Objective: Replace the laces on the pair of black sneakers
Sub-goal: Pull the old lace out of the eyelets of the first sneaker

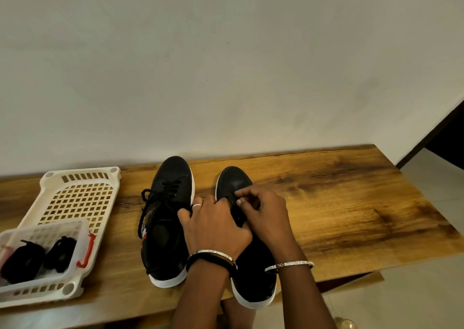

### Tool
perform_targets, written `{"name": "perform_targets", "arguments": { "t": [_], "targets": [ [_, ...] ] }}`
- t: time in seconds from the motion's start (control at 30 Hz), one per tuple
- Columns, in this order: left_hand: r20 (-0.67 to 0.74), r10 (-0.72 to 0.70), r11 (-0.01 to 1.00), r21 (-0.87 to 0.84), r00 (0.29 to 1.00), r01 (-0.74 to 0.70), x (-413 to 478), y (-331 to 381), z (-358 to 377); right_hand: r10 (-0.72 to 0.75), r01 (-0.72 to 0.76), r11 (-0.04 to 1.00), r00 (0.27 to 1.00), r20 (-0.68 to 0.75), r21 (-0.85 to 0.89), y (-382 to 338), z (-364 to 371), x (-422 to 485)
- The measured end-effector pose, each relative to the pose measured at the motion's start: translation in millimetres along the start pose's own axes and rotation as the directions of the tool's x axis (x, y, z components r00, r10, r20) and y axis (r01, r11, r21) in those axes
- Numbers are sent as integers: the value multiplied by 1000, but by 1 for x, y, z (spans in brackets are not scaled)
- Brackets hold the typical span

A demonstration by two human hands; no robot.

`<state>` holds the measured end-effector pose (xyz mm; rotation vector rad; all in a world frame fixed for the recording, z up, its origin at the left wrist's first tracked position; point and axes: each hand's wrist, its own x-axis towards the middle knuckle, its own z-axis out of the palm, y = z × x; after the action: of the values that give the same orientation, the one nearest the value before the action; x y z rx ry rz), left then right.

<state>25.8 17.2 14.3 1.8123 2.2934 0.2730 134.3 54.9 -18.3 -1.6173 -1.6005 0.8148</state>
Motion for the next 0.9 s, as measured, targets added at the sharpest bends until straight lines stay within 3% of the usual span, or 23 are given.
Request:
{"name": "perform_targets", "arguments": {
  "t": [0.37, 0.5, 0.63, 0.7, 0.77, 0.83, 0.9],
  "targets": [
    [-8, -123, 885, -454, 992, 105, 9, -10, 4, 37, -25, 974, 998, 49, -224, -4, 13, -2],
    [24, -129, 844, -522, 991, 123, 11, -16, -1, 13, -15, 940, 1000, -7, -341, -11, 17, -5],
    [32, -133, 832, -539, 991, 129, 10, -17, -1, 7, -15, 940, 1000, -24, -341, -10, 16, -3],
    [21, -120, 841, -529, 992, 113, 10, -16, -1, 16, -31, 961, 998, -56, -274, -8, 18, -3],
    [20, -111, 846, -523, 994, 105, 11, -17, -1, 131, -136, 991, 968, -214, -9, -4, 19, -2],
    [29, -108, 837, -537, 994, 107, 12, -18, 0, 398, -272, 883, 864, -307, 382, 2, 14, 2],
    [37, -107, 825, -554, 994, 109, 12, -18, 1, 539, -367, 774, 810, -232, 517, 8, 7, 4]
  ]
}}
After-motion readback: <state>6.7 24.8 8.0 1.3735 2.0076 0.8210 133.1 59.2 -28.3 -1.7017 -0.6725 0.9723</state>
